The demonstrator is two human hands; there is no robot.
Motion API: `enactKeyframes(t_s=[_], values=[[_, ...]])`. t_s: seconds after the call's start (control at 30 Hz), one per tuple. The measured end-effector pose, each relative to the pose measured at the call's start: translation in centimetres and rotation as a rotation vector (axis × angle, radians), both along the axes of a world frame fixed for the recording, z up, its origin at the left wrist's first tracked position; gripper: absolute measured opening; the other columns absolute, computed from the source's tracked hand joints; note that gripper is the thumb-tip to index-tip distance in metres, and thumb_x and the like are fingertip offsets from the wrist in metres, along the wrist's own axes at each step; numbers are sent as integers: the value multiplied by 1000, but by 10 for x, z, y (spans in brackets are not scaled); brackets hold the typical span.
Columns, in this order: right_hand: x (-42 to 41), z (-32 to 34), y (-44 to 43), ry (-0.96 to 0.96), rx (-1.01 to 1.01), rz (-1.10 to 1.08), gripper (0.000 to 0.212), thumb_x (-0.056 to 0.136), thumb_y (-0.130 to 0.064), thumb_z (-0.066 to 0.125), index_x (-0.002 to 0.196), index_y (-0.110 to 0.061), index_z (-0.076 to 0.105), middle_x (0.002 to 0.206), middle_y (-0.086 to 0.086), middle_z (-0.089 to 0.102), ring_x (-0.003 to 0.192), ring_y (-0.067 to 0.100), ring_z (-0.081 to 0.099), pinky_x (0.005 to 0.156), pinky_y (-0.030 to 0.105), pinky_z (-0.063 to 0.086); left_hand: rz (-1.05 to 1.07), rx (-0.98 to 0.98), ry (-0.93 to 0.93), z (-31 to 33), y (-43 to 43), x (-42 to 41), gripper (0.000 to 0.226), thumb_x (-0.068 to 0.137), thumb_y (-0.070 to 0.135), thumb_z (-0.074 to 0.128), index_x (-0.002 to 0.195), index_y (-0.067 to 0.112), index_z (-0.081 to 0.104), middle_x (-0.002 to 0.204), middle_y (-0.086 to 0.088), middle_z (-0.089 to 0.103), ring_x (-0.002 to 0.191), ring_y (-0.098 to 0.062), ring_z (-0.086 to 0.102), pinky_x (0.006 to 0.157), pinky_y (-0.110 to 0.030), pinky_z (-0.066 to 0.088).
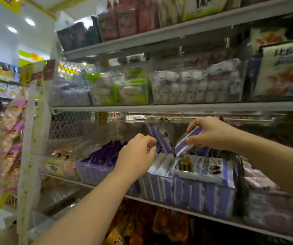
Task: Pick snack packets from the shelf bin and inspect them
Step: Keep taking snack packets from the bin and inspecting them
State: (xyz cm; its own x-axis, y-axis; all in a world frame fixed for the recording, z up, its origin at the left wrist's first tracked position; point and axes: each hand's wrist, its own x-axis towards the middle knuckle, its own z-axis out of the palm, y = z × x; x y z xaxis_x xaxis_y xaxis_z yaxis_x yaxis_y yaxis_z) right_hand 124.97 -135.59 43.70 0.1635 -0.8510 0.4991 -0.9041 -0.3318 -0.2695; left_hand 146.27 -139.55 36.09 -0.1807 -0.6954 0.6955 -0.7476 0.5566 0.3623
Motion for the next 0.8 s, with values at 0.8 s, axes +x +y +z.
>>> enactKeyframes(t_s=[0.8], values=[[14,28,-116,567,217,-131,38,91,-28,60,127,-17,57,124,4,61,106,17,57,82,23,42,247,-255,-311,31,-100,-42,42,91,53,47,127,34,56,110,4,69,111,-24,53,90,-35,25]])
